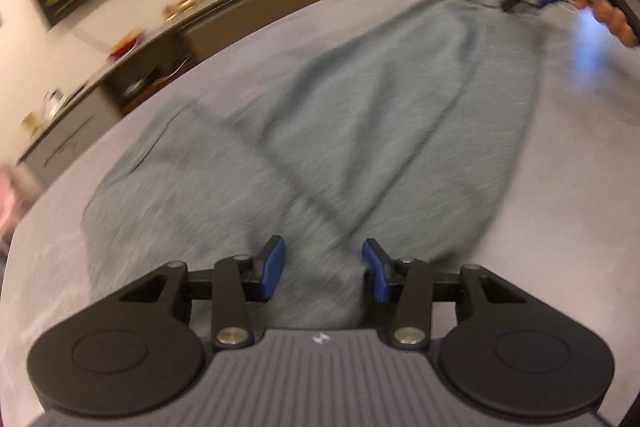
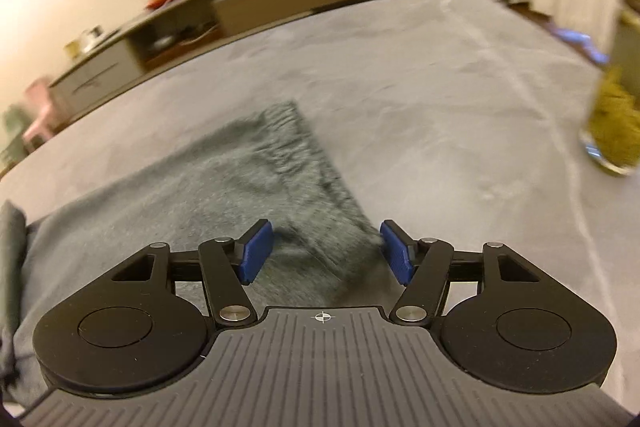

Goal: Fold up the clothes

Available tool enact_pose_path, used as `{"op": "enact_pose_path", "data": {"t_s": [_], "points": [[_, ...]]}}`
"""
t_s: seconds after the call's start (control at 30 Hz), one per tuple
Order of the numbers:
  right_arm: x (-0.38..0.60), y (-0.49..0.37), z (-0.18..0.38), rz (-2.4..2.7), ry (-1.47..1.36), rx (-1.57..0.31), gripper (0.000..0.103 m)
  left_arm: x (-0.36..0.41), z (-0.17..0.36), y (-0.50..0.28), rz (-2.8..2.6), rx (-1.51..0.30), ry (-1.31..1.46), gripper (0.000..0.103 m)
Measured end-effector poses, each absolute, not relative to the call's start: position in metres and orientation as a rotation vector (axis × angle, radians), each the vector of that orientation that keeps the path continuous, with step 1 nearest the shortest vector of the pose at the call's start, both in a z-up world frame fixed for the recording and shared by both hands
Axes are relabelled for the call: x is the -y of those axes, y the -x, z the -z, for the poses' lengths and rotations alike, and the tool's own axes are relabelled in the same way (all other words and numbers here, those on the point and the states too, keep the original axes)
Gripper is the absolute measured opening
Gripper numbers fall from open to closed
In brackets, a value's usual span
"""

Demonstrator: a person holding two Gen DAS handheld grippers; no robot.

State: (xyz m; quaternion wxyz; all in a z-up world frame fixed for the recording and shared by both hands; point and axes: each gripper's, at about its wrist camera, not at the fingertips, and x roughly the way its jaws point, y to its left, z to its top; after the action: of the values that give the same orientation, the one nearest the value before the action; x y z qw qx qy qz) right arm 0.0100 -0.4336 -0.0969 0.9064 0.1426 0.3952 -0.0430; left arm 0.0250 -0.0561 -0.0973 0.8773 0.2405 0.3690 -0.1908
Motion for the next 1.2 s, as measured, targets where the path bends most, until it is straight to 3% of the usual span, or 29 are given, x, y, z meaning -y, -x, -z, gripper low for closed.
{"op": "enact_pose_path", "data": {"t_s": [0.1, 0.17, 0.2, 0.27, 0.3, 0.43, 0.67, 0.8, 0.83, 0.87, 0.9, 1.07, 1.2], "points": [[0.425, -0.026, 0.106, 0.056, -0.236, -0.815, 0.068, 0.047, 0.095, -0.019, 0.358, -0.789, -0.487, 0.045], [0.414, -0.031, 0.108, 0.043, -0.163, -0.806, 0.068, 0.049, 0.094, -0.016, 0.331, -0.790, -0.503, 0.045], [0.408, -0.034, 0.108, 0.040, -0.109, -0.810, 0.064, 0.049, 0.093, -0.016, 0.320, -0.794, -0.501, 0.045], [0.401, -0.041, 0.108, 0.003, -0.067, -0.808, 0.027, 0.052, 0.086, -0.016, 0.311, -0.818, -0.465, 0.043], [0.405, -0.037, 0.103, -0.015, -0.088, -0.807, 0.022, 0.055, 0.079, -0.014, 0.326, -0.824, -0.434, 0.042], [0.397, -0.036, 0.094, -0.018, -0.052, -0.764, 0.018, 0.074, 0.033, 0.003, 0.451, -0.771, -0.305, 0.042], [0.274, 0.017, 0.056, -0.078, 0.366, -0.509, 0.013, 0.104, -0.016, -0.019, 0.555, -0.657, -0.054, 0.043], [0.207, 0.017, 0.063, -0.252, 0.348, -0.487, 0.014, 0.096, 0.008, -0.074, 0.483, -0.730, 0.191, 0.041], [0.201, 0.011, 0.069, -0.289, 0.325, -0.524, 0.018, 0.091, 0.018, -0.087, 0.478, -0.761, 0.268, 0.041], [0.195, 0.005, 0.074, -0.326, 0.303, -0.561, 0.039, 0.090, 0.027, -0.097, 0.486, -0.792, 0.318, 0.041], [0.191, 0.000, 0.079, -0.361, 0.277, -0.595, 0.043, 0.092, 0.036, -0.106, 0.503, -0.823, 0.350, 0.041], [0.252, 0.009, 0.047, -0.391, -0.059, -0.605, 0.049, 0.130, 0.060, -0.134, 0.557, -0.905, 0.311, 0.044], [0.277, -0.004, 0.052, -0.333, -0.097, -0.631, 0.049, 0.160, 0.063, -0.157, 0.588, -0.894, 0.303, 0.047]]}}
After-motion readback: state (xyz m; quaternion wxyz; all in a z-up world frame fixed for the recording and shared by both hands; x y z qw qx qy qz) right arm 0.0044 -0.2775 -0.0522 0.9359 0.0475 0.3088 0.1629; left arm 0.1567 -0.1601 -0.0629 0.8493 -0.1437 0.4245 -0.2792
